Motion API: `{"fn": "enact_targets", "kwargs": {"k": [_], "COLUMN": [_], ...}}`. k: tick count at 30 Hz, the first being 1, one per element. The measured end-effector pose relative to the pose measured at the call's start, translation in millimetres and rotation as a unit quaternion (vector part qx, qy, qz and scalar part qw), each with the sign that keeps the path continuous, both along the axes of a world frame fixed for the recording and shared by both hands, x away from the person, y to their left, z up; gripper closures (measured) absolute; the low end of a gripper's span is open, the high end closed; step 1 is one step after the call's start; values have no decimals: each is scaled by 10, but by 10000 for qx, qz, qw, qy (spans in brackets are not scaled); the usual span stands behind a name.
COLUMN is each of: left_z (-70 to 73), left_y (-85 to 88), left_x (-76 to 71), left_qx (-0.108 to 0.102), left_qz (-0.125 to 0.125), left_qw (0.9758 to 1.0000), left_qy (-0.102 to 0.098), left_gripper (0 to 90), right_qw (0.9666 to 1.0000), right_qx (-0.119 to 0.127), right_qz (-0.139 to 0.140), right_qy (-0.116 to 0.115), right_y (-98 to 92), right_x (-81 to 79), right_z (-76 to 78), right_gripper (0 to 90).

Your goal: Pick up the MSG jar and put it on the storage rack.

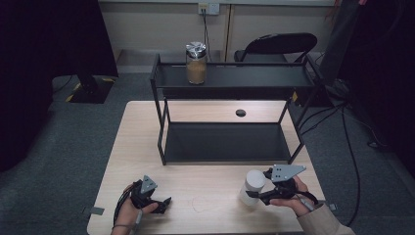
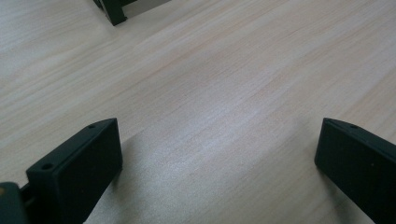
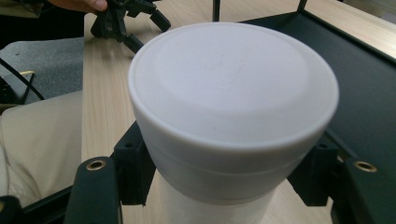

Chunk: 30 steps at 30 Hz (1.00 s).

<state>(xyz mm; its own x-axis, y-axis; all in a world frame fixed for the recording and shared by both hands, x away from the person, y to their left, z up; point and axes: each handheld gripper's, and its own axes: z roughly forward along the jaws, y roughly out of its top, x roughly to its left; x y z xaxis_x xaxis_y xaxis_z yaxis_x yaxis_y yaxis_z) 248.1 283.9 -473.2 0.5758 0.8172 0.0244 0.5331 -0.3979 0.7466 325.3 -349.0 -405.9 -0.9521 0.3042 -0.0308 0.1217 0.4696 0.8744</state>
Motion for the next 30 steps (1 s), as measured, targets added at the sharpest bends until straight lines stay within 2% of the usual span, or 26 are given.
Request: {"fn": "enact_targets", "kwargs": {"k": [2, 4, 6, 13, 14, 15, 18, 20, 25, 30], "left_z": [0, 0, 0, 0, 0, 3, 0, 3, 0, 1], "left_y": [0, 0, 0, 0, 0, 1, 0, 1, 0, 0], "left_x": [0, 0, 0, 0, 0, 2, 0, 1, 0, 0], "left_qx": [1, 2, 2, 0, 0, 13, -1, 10, 1, 3], "left_qz": [-1, -1, -2, 0, 0, -8, 1, -7, 0, -1], "left_qw": [10000, 10000, 10000, 10000, 10000, 10000, 10000, 10000, 10000, 10000], "left_qy": [0, 0, 0, 0, 0, 3, 0, 2, 1, 1], "left_gripper": [0, 0, 0, 0, 0, 0, 0, 0, 0, 0], "right_qw": [10000, 10000, 9999, 9998, 9998, 9998, 9998, 9998, 9999, 10000], "right_qx": [-22, -28, -67, -106, -106, -99, -123, -173, -70, -93], "right_qz": [33, 40, 65, 114, 114, 118, 145, 128, 99, 11], "right_qy": [6, 28, 64, 84, 84, 113, 78, 49, 60, 22], "right_y": [25, 32, 68, 144, 144, 158, 179, 212, 225, 260], "right_x": [24, 35, 69, 152, 152, 179, 204, 224, 288, 334], "right_z": [109, 139, 273, 524, 524, 602, 700, 838, 1013, 1247], "right_gripper": [353, 353, 353, 353, 353, 353, 353, 354, 353, 354]}}
